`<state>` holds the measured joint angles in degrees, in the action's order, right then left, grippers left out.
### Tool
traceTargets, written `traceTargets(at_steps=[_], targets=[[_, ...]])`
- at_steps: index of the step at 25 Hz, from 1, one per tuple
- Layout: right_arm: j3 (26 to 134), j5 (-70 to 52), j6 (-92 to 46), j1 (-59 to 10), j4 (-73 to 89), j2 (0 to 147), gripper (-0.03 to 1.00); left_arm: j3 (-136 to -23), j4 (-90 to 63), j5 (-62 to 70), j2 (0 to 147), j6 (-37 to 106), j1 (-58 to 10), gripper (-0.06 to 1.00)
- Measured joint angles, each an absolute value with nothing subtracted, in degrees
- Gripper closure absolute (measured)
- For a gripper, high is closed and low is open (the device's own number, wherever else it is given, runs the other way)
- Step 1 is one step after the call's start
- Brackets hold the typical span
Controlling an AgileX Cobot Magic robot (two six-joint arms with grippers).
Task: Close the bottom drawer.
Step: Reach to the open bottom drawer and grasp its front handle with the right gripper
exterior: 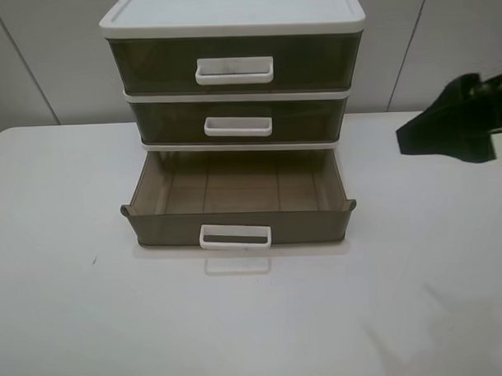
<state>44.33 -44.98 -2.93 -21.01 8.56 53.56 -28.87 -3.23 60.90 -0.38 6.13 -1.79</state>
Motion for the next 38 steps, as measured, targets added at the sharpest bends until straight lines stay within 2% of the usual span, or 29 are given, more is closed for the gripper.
traceTargets(at_steps=[7, 14, 25, 30, 38], targets=[[42.24, -29.95, -2.89, -35.1, 16.06, 68.89, 0.15, -28.87, -3.23, 60.9, -0.38, 6.13, -1.79, 0.23], [40.87, -19.05, -2.94, -43.33, 20.49, 79.73, 0.15, -28.87, -3.23, 60.9, -0.38, 6.13, -1.79, 0.23], [41.81, -8.5, -0.47, -48.16, 23.05, 91.09, 0.15, -28.87, -3.23, 60.9, -0.38, 6.13, -1.79, 0.23], [41.83, -0.82, 1.59, -48.36, 23.09, 95.19, 0.15, -28.87, -3.23, 60.9, -0.38, 6.13, -1.79, 0.23], [41.87, 4.32, 1.77, -48.54, 23.41, 98.8, 0.15, -28.87, -3.23, 60.9, -0.38, 6.13, -1.79, 0.23]])
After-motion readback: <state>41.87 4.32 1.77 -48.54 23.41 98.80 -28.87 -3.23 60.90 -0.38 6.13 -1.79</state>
